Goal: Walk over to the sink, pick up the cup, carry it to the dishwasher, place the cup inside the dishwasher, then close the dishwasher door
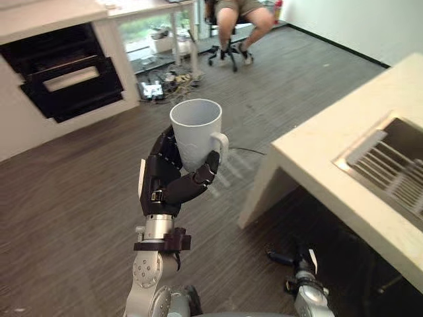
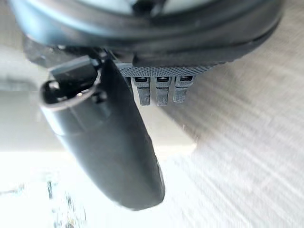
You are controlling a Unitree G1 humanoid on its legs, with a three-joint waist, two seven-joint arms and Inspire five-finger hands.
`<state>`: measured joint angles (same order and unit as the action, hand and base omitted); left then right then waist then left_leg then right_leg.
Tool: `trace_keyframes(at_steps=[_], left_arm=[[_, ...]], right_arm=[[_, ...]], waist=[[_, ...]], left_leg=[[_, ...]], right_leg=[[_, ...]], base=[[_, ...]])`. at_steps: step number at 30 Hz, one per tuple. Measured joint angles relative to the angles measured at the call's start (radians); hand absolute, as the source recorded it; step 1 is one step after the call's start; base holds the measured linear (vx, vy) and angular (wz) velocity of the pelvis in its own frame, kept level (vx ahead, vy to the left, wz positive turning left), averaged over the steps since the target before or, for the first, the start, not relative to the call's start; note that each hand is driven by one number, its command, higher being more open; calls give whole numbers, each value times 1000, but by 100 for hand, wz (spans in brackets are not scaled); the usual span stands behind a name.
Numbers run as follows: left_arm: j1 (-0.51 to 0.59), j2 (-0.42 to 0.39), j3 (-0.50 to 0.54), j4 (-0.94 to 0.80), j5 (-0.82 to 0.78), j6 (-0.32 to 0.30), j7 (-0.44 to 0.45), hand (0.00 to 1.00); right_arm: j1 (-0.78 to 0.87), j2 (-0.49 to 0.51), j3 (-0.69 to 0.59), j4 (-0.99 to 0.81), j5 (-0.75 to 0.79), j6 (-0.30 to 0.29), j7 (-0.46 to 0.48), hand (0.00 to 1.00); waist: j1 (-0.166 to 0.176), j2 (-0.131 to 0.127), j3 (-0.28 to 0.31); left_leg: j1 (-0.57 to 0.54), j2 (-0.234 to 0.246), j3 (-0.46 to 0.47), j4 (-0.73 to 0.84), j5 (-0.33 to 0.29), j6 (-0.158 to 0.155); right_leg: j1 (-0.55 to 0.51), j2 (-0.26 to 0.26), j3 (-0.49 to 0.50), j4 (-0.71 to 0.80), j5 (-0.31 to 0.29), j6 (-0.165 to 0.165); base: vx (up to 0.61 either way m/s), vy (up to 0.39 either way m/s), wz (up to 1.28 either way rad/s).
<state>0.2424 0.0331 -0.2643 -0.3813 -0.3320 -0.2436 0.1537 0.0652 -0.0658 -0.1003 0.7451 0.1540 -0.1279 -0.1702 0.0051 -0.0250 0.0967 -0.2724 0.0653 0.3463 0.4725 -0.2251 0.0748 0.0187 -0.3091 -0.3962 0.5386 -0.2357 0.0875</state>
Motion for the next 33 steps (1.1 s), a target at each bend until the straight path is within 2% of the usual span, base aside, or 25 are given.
trace_keyframes(at_steps=[1,2,3,5,6,8,10,12,13,15,17,18,19,25,27,30,33], left_arm=[[0,2,-3,0,-3,7,-1,30],[1,8,-10,1,-4,9,-1,30],[0,9,-23,-1,-4,9,-2,30],[0,10,-40,-10,-4,6,-5,30],[0,10,-42,-13,-4,5,-6,30],[-2,12,-48,-21,-6,5,-7,30],[-1,16,-53,-22,-16,4,-7,30],[-1,23,-52,-24,-22,0,-7,30],[3,23,-51,-22,-25,0,-7,30],[20,21,-43,-25,-34,-2,-12,30],[51,15,-27,-24,-43,-4,-29,30],[64,15,-21,-22,-44,-5,-30,30],[96,64,18,73,-52,0,-44,30],[96,64,23,73,-53,0,-44,30],[94,63,17,74,-52,0,-44,30],[78,55,18,105,-48,3,-44,30],[38,30,28,165,-39,23,-26,30]], right_arm=[[-1,2,1,-1,0,0,3,90],[7,8,2,0,0,1,7,90],[29,14,5,-7,0,5,12,90],[72,31,8,-41,0,8,14,90],[87,38,9,-62,0,9,15,90],[141,60,22,-138,0,9,18,90],[172,63,39,-173,0,9,18,90],[183,73,46,-194,-2,9,18,90],[181,74,49,-201,-12,9,20,90],[174,70,50,-211,-40,9,22,90],[167,54,66,-222,-62,6,24,90],[165,46,75,-218,-73,5,25,90],[140,-20,98,-16,-108,8,22,90],[152,-20,104,-23,-108,8,23,90],[188,-15,107,-70,-107,7,22,90],[233,-12,103,-89,-98,8,12,90],[234,-7,81,-89,-78,8,8,90]], waist=[[-6,3,11],[-24,9,22],[-33,13,25],[-21,12,24],[-18,11,24],[-23,3,19],[-15,-18,8],[3,-44,-8],[6,-55,-16],[18,-49,-23],[36,-47,-31],[39,-51,-34],[-3,-14,-66],[2,-15,-67],[-10,-17,-75],[-23,-22,-80],[-25,-21,-62]], left_leg=[[12,-13,-22,-1,-4,4],[33,-36,-71,-10,-10,3],[55,-58,-119,-33,-10,3],[87,-84,-167,-59,-3,-7],[95,-91,-179,-62,-4,-6],[118,-126,-250,-71,0,3],[135,-152,-298,-73,-3,0],[135,-157,-310,-56,-14,-19],[133,-143,-310,-36,-31,-40],[135,-108,-310,-30,-47,-61],[154,-54,-316,-53,-56,-73],[164,-42,-313,-68,-53,-75],[155,-9,-308,-156,30,-75],[181,-3,-273,-177,32,-74],[191,-3,-261,-215,46,-74],[217,-13,-272,-286,88,-83],[207,-16,-312,-297,114,-116]], right_leg=[[-29,-15,30,85,21,-30],[-86,-1,144,218,36,-61],[-125,48,263,261,4,-34],[-186,113,408,259,-38,-9],[-205,130,448,246,-47,-2],[-235,181,556,129,-57,6],[-236,178,558,43,-55,9],[-222,175,524,-38,-11,-1],[-183,177,498,-99,7,16],[-139,203,470,-163,12,18],[-96,255,457,-235,45,-16],[-85,268,460,-261,55,-24],[-52,310,512,-451,199,-50],[-48,317,544,-468,209,-49],[-31,305,534,-505,222,-50],[-28,285,465,-517,224,-50],[-18,274,337,-517,220,-55]], base=[[52,227,104],[91,177,129],[108,146,132],[137,77,92],[164,41,88],[204,-13,103],[243,-98,96],[222,-181,85],[191,-217,65],[139,-233,32],[119,-241,-9],[60,-123,-11],[14,-39,-8],[2,2,-14],[18,0,-16],[63,-53,21],[16,-81,64]])
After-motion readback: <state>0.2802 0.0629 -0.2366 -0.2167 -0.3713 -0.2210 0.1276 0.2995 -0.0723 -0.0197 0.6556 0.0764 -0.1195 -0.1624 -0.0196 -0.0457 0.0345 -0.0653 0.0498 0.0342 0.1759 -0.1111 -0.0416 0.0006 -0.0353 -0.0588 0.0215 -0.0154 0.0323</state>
